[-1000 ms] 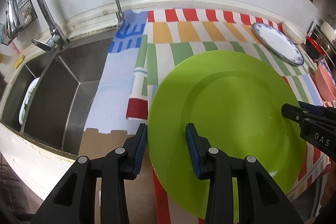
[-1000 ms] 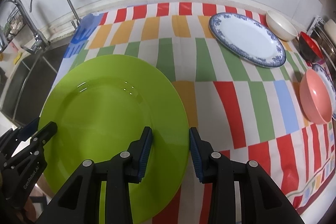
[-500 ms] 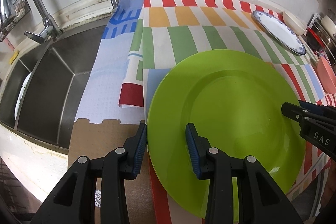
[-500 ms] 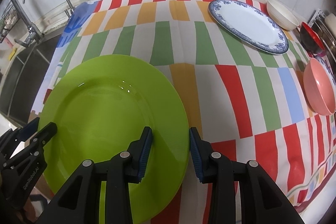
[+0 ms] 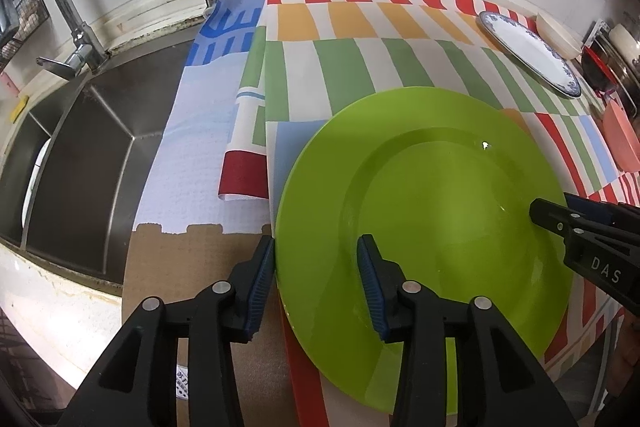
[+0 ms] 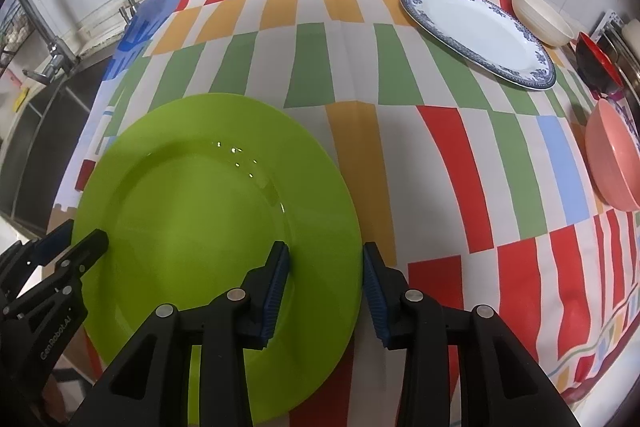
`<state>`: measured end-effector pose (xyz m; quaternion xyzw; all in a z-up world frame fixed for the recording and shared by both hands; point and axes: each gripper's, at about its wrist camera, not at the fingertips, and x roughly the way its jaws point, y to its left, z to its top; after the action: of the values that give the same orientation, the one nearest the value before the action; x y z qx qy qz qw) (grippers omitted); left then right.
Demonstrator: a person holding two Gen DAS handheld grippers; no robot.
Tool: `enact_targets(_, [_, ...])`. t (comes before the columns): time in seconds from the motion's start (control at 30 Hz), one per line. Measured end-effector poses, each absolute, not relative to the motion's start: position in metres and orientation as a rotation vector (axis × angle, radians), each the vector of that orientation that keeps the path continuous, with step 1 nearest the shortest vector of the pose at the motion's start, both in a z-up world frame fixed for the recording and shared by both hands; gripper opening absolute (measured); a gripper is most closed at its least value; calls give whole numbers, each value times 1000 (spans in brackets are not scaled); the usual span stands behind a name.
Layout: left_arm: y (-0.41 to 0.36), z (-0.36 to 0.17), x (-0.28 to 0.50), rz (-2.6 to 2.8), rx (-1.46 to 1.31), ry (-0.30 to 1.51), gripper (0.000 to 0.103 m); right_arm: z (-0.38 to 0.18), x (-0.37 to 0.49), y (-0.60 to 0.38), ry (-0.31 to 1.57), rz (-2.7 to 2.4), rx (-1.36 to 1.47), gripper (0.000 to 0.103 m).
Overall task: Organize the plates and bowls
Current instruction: 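Slide the green plate toward the sink-side cloth edge and open the left gripper, then move the left gripper to the rim of the blue-patterned white plate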
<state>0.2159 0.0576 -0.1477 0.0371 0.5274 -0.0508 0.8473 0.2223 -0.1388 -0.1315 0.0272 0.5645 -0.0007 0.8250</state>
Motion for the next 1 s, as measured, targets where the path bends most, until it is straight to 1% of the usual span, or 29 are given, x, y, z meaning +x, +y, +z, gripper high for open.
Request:
enact_targets(0.1, [57, -143, 216, -94, 98, 1085, 50, -131, 223, -140, 1206, -2, 54, 39])
enact_targets(0.17, [56, -136, 215, -77, 134, 1042, 58, -127, 223, -140, 1192, -21, 33, 39])
enact_targets(0.3, [52, -119, 216, -107, 154, 986, 66, -109, 219, -143, 1116, -80, -21, 39])
enact_targets(0.43, [42, -98, 221, -165, 169, 915, 70, -84, 214, -154, 983, -125, 14, 39])
enact_targets(0.47, [39, -93, 222, -173, 178, 896, 72, -80, 214, -157, 955, -135, 19, 42])
enact_targets(0.5, [35, -88, 225, -177, 191, 872, 73, -75, 213, -161, 924, -146, 15, 52])
enact_targets(0.53, [30, -83, 227, -180, 200, 847, 75, -73, 214, -162, 910, -156, 0, 56])
enact_targets(0.57, [26, -78, 230, -187, 205, 828, 77, -71, 215, -165, 895, -166, -27, 59])
enact_targets(0.63, [16, -70, 236, -198, 215, 803, 82, -67, 217, -171, 876, -187, -51, 59])
enact_targets(0.67, [12, -67, 239, -206, 220, 795, 83, -64, 219, -177, 869, -193, -48, 62])
enact_targets(0.7, [5, -64, 243, -218, 223, 786, 84, -62, 222, -182, 868, -194, -41, 69])
enact_targets(0.77, [-9, -57, 251, -247, 225, 777, 85, -55, 225, -195, 848, -198, -20, 75])
enact_targets(1.0, [-58, -39, 272, -269, 206, 752, 85, -34, 236, -238, 794, -208, -40, 76])
